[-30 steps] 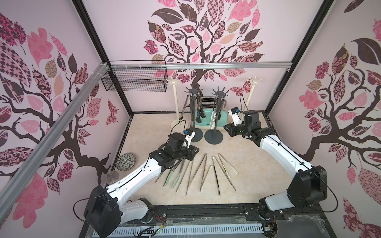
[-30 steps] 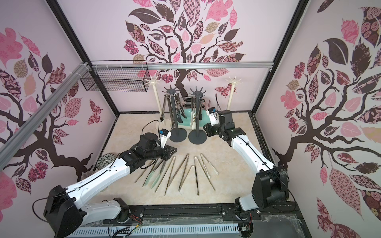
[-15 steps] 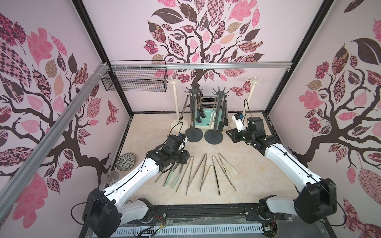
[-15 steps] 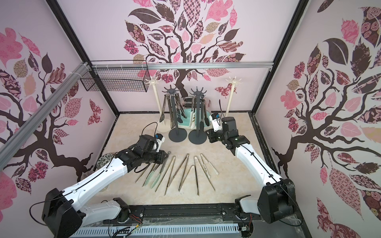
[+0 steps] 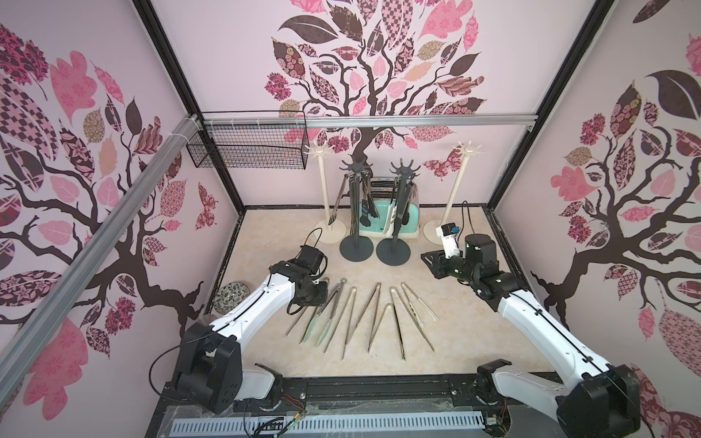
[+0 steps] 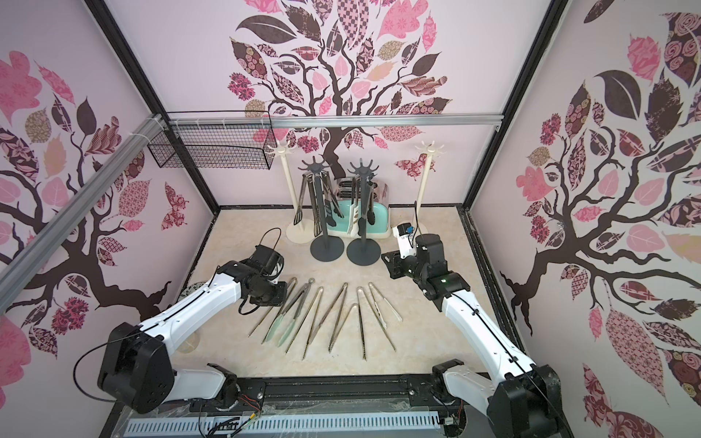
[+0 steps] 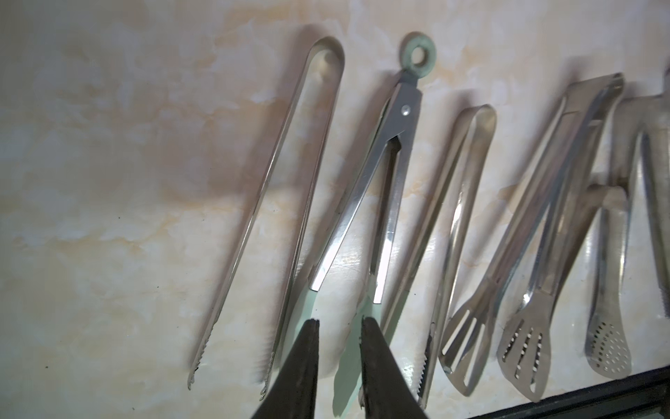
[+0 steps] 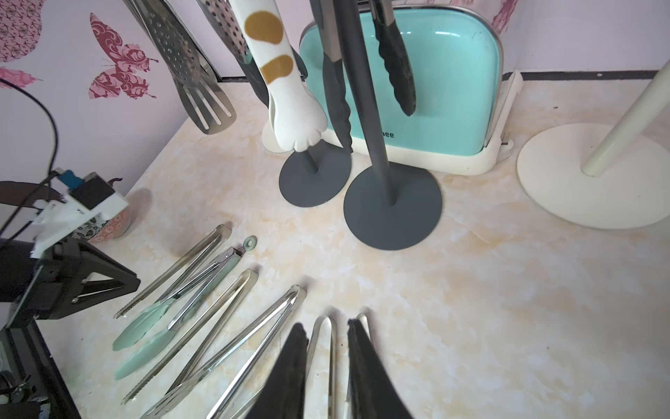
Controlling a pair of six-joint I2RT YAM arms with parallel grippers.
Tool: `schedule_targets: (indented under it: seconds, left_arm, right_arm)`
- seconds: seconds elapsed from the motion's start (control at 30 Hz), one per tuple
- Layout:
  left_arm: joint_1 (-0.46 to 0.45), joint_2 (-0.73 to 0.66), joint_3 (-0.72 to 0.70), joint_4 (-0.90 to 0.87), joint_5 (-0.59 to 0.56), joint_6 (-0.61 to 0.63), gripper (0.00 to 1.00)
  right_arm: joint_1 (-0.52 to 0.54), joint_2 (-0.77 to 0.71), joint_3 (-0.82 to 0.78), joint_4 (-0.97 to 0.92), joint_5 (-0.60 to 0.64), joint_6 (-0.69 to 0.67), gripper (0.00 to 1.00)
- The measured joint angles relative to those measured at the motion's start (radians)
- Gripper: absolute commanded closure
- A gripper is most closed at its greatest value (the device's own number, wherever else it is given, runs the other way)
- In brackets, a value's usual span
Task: Hang food tongs on kitchen utensil racks
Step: Pick up the food tongs from the center of the board.
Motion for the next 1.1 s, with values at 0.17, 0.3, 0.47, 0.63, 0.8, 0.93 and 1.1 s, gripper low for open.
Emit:
schedule_targets:
  seconds: [0.17,0.3,0.47,0.63,0.8,0.93,1.1]
  left_arm:
    - [0.003,0.098,0.025,-0.019,-0.026,0.031,0.76]
    - [0.013,0.134,0.025,-0.02,-0.048,0.04,0.76]
    - [0.023,0.183,0.056,-0.027,-0.066,0.058,0.77]
    - [0.029,0.243,0.117,-0.025,-0.066,0.09,0.76]
    - [0.032,0.298,0.151,-0.022,-0.063,0.113,0.77]
    - [0.032,0.328,0.15,-0.014,-0.055,0.12,0.77]
    - [0.032,0.363,0.138,0.004,-0.051,0.124,0.78]
  right_arm:
    - [0.0,-0.035,-0.04,0.001,0.005,0.013,0.76]
    - [0.0,-0.04,-0.043,0.006,0.005,0.024,0.76]
    - [0.0,-0.047,-0.043,0.013,0.004,0.026,0.76]
    - [0.0,-0.06,-0.052,0.021,0.004,0.026,0.76]
    - [0.0,-0.066,-0.052,0.021,0.004,0.026,0.76]
    - [0.0,-0.072,-0.052,0.022,0.0,0.026,0.76]
    - [0.0,-0.072,-0.055,0.024,-0.001,0.026,0.76]
